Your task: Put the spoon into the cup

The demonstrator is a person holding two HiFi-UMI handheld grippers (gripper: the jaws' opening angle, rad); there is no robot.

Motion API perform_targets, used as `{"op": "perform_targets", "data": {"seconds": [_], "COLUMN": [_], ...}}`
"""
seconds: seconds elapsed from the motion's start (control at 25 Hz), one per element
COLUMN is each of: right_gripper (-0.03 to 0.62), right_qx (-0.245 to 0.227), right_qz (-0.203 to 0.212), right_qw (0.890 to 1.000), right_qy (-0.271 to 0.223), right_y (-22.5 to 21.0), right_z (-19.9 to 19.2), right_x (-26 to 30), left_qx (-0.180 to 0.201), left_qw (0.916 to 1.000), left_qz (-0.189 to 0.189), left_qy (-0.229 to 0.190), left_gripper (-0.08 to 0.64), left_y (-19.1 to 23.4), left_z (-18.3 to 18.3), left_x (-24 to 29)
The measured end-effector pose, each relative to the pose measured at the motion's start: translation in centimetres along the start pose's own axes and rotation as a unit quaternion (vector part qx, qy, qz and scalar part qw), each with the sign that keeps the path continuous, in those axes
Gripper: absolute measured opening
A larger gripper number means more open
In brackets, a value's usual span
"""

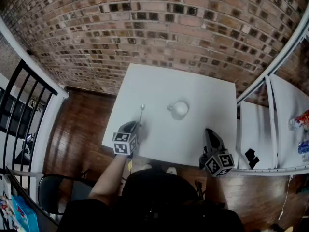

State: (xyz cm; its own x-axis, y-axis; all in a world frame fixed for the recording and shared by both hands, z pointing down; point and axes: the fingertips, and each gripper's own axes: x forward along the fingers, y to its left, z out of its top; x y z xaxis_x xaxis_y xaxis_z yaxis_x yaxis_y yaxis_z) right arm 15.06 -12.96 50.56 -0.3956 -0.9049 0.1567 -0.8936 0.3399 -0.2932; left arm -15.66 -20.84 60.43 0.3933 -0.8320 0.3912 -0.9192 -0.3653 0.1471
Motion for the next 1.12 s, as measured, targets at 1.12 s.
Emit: {"op": "perform_targets", "data": {"seconds": [1.12], "right_gripper": [0.005], "right_qx": [0.010], "right_qz": [-0.014], "right_qw": [1.000], "right_qy": [0.003], "right_y": [-2.1], "right_z": [0.3], "right_x": [0.4], "left_qx": [-0.004], "left_qw": [0.9877], "left_qz": [0.088], "left_qy": [0.129], "left_gripper": [0.173], "left_y": [3.0], "left_z": [-7.1], "left_x": [6.2]}}
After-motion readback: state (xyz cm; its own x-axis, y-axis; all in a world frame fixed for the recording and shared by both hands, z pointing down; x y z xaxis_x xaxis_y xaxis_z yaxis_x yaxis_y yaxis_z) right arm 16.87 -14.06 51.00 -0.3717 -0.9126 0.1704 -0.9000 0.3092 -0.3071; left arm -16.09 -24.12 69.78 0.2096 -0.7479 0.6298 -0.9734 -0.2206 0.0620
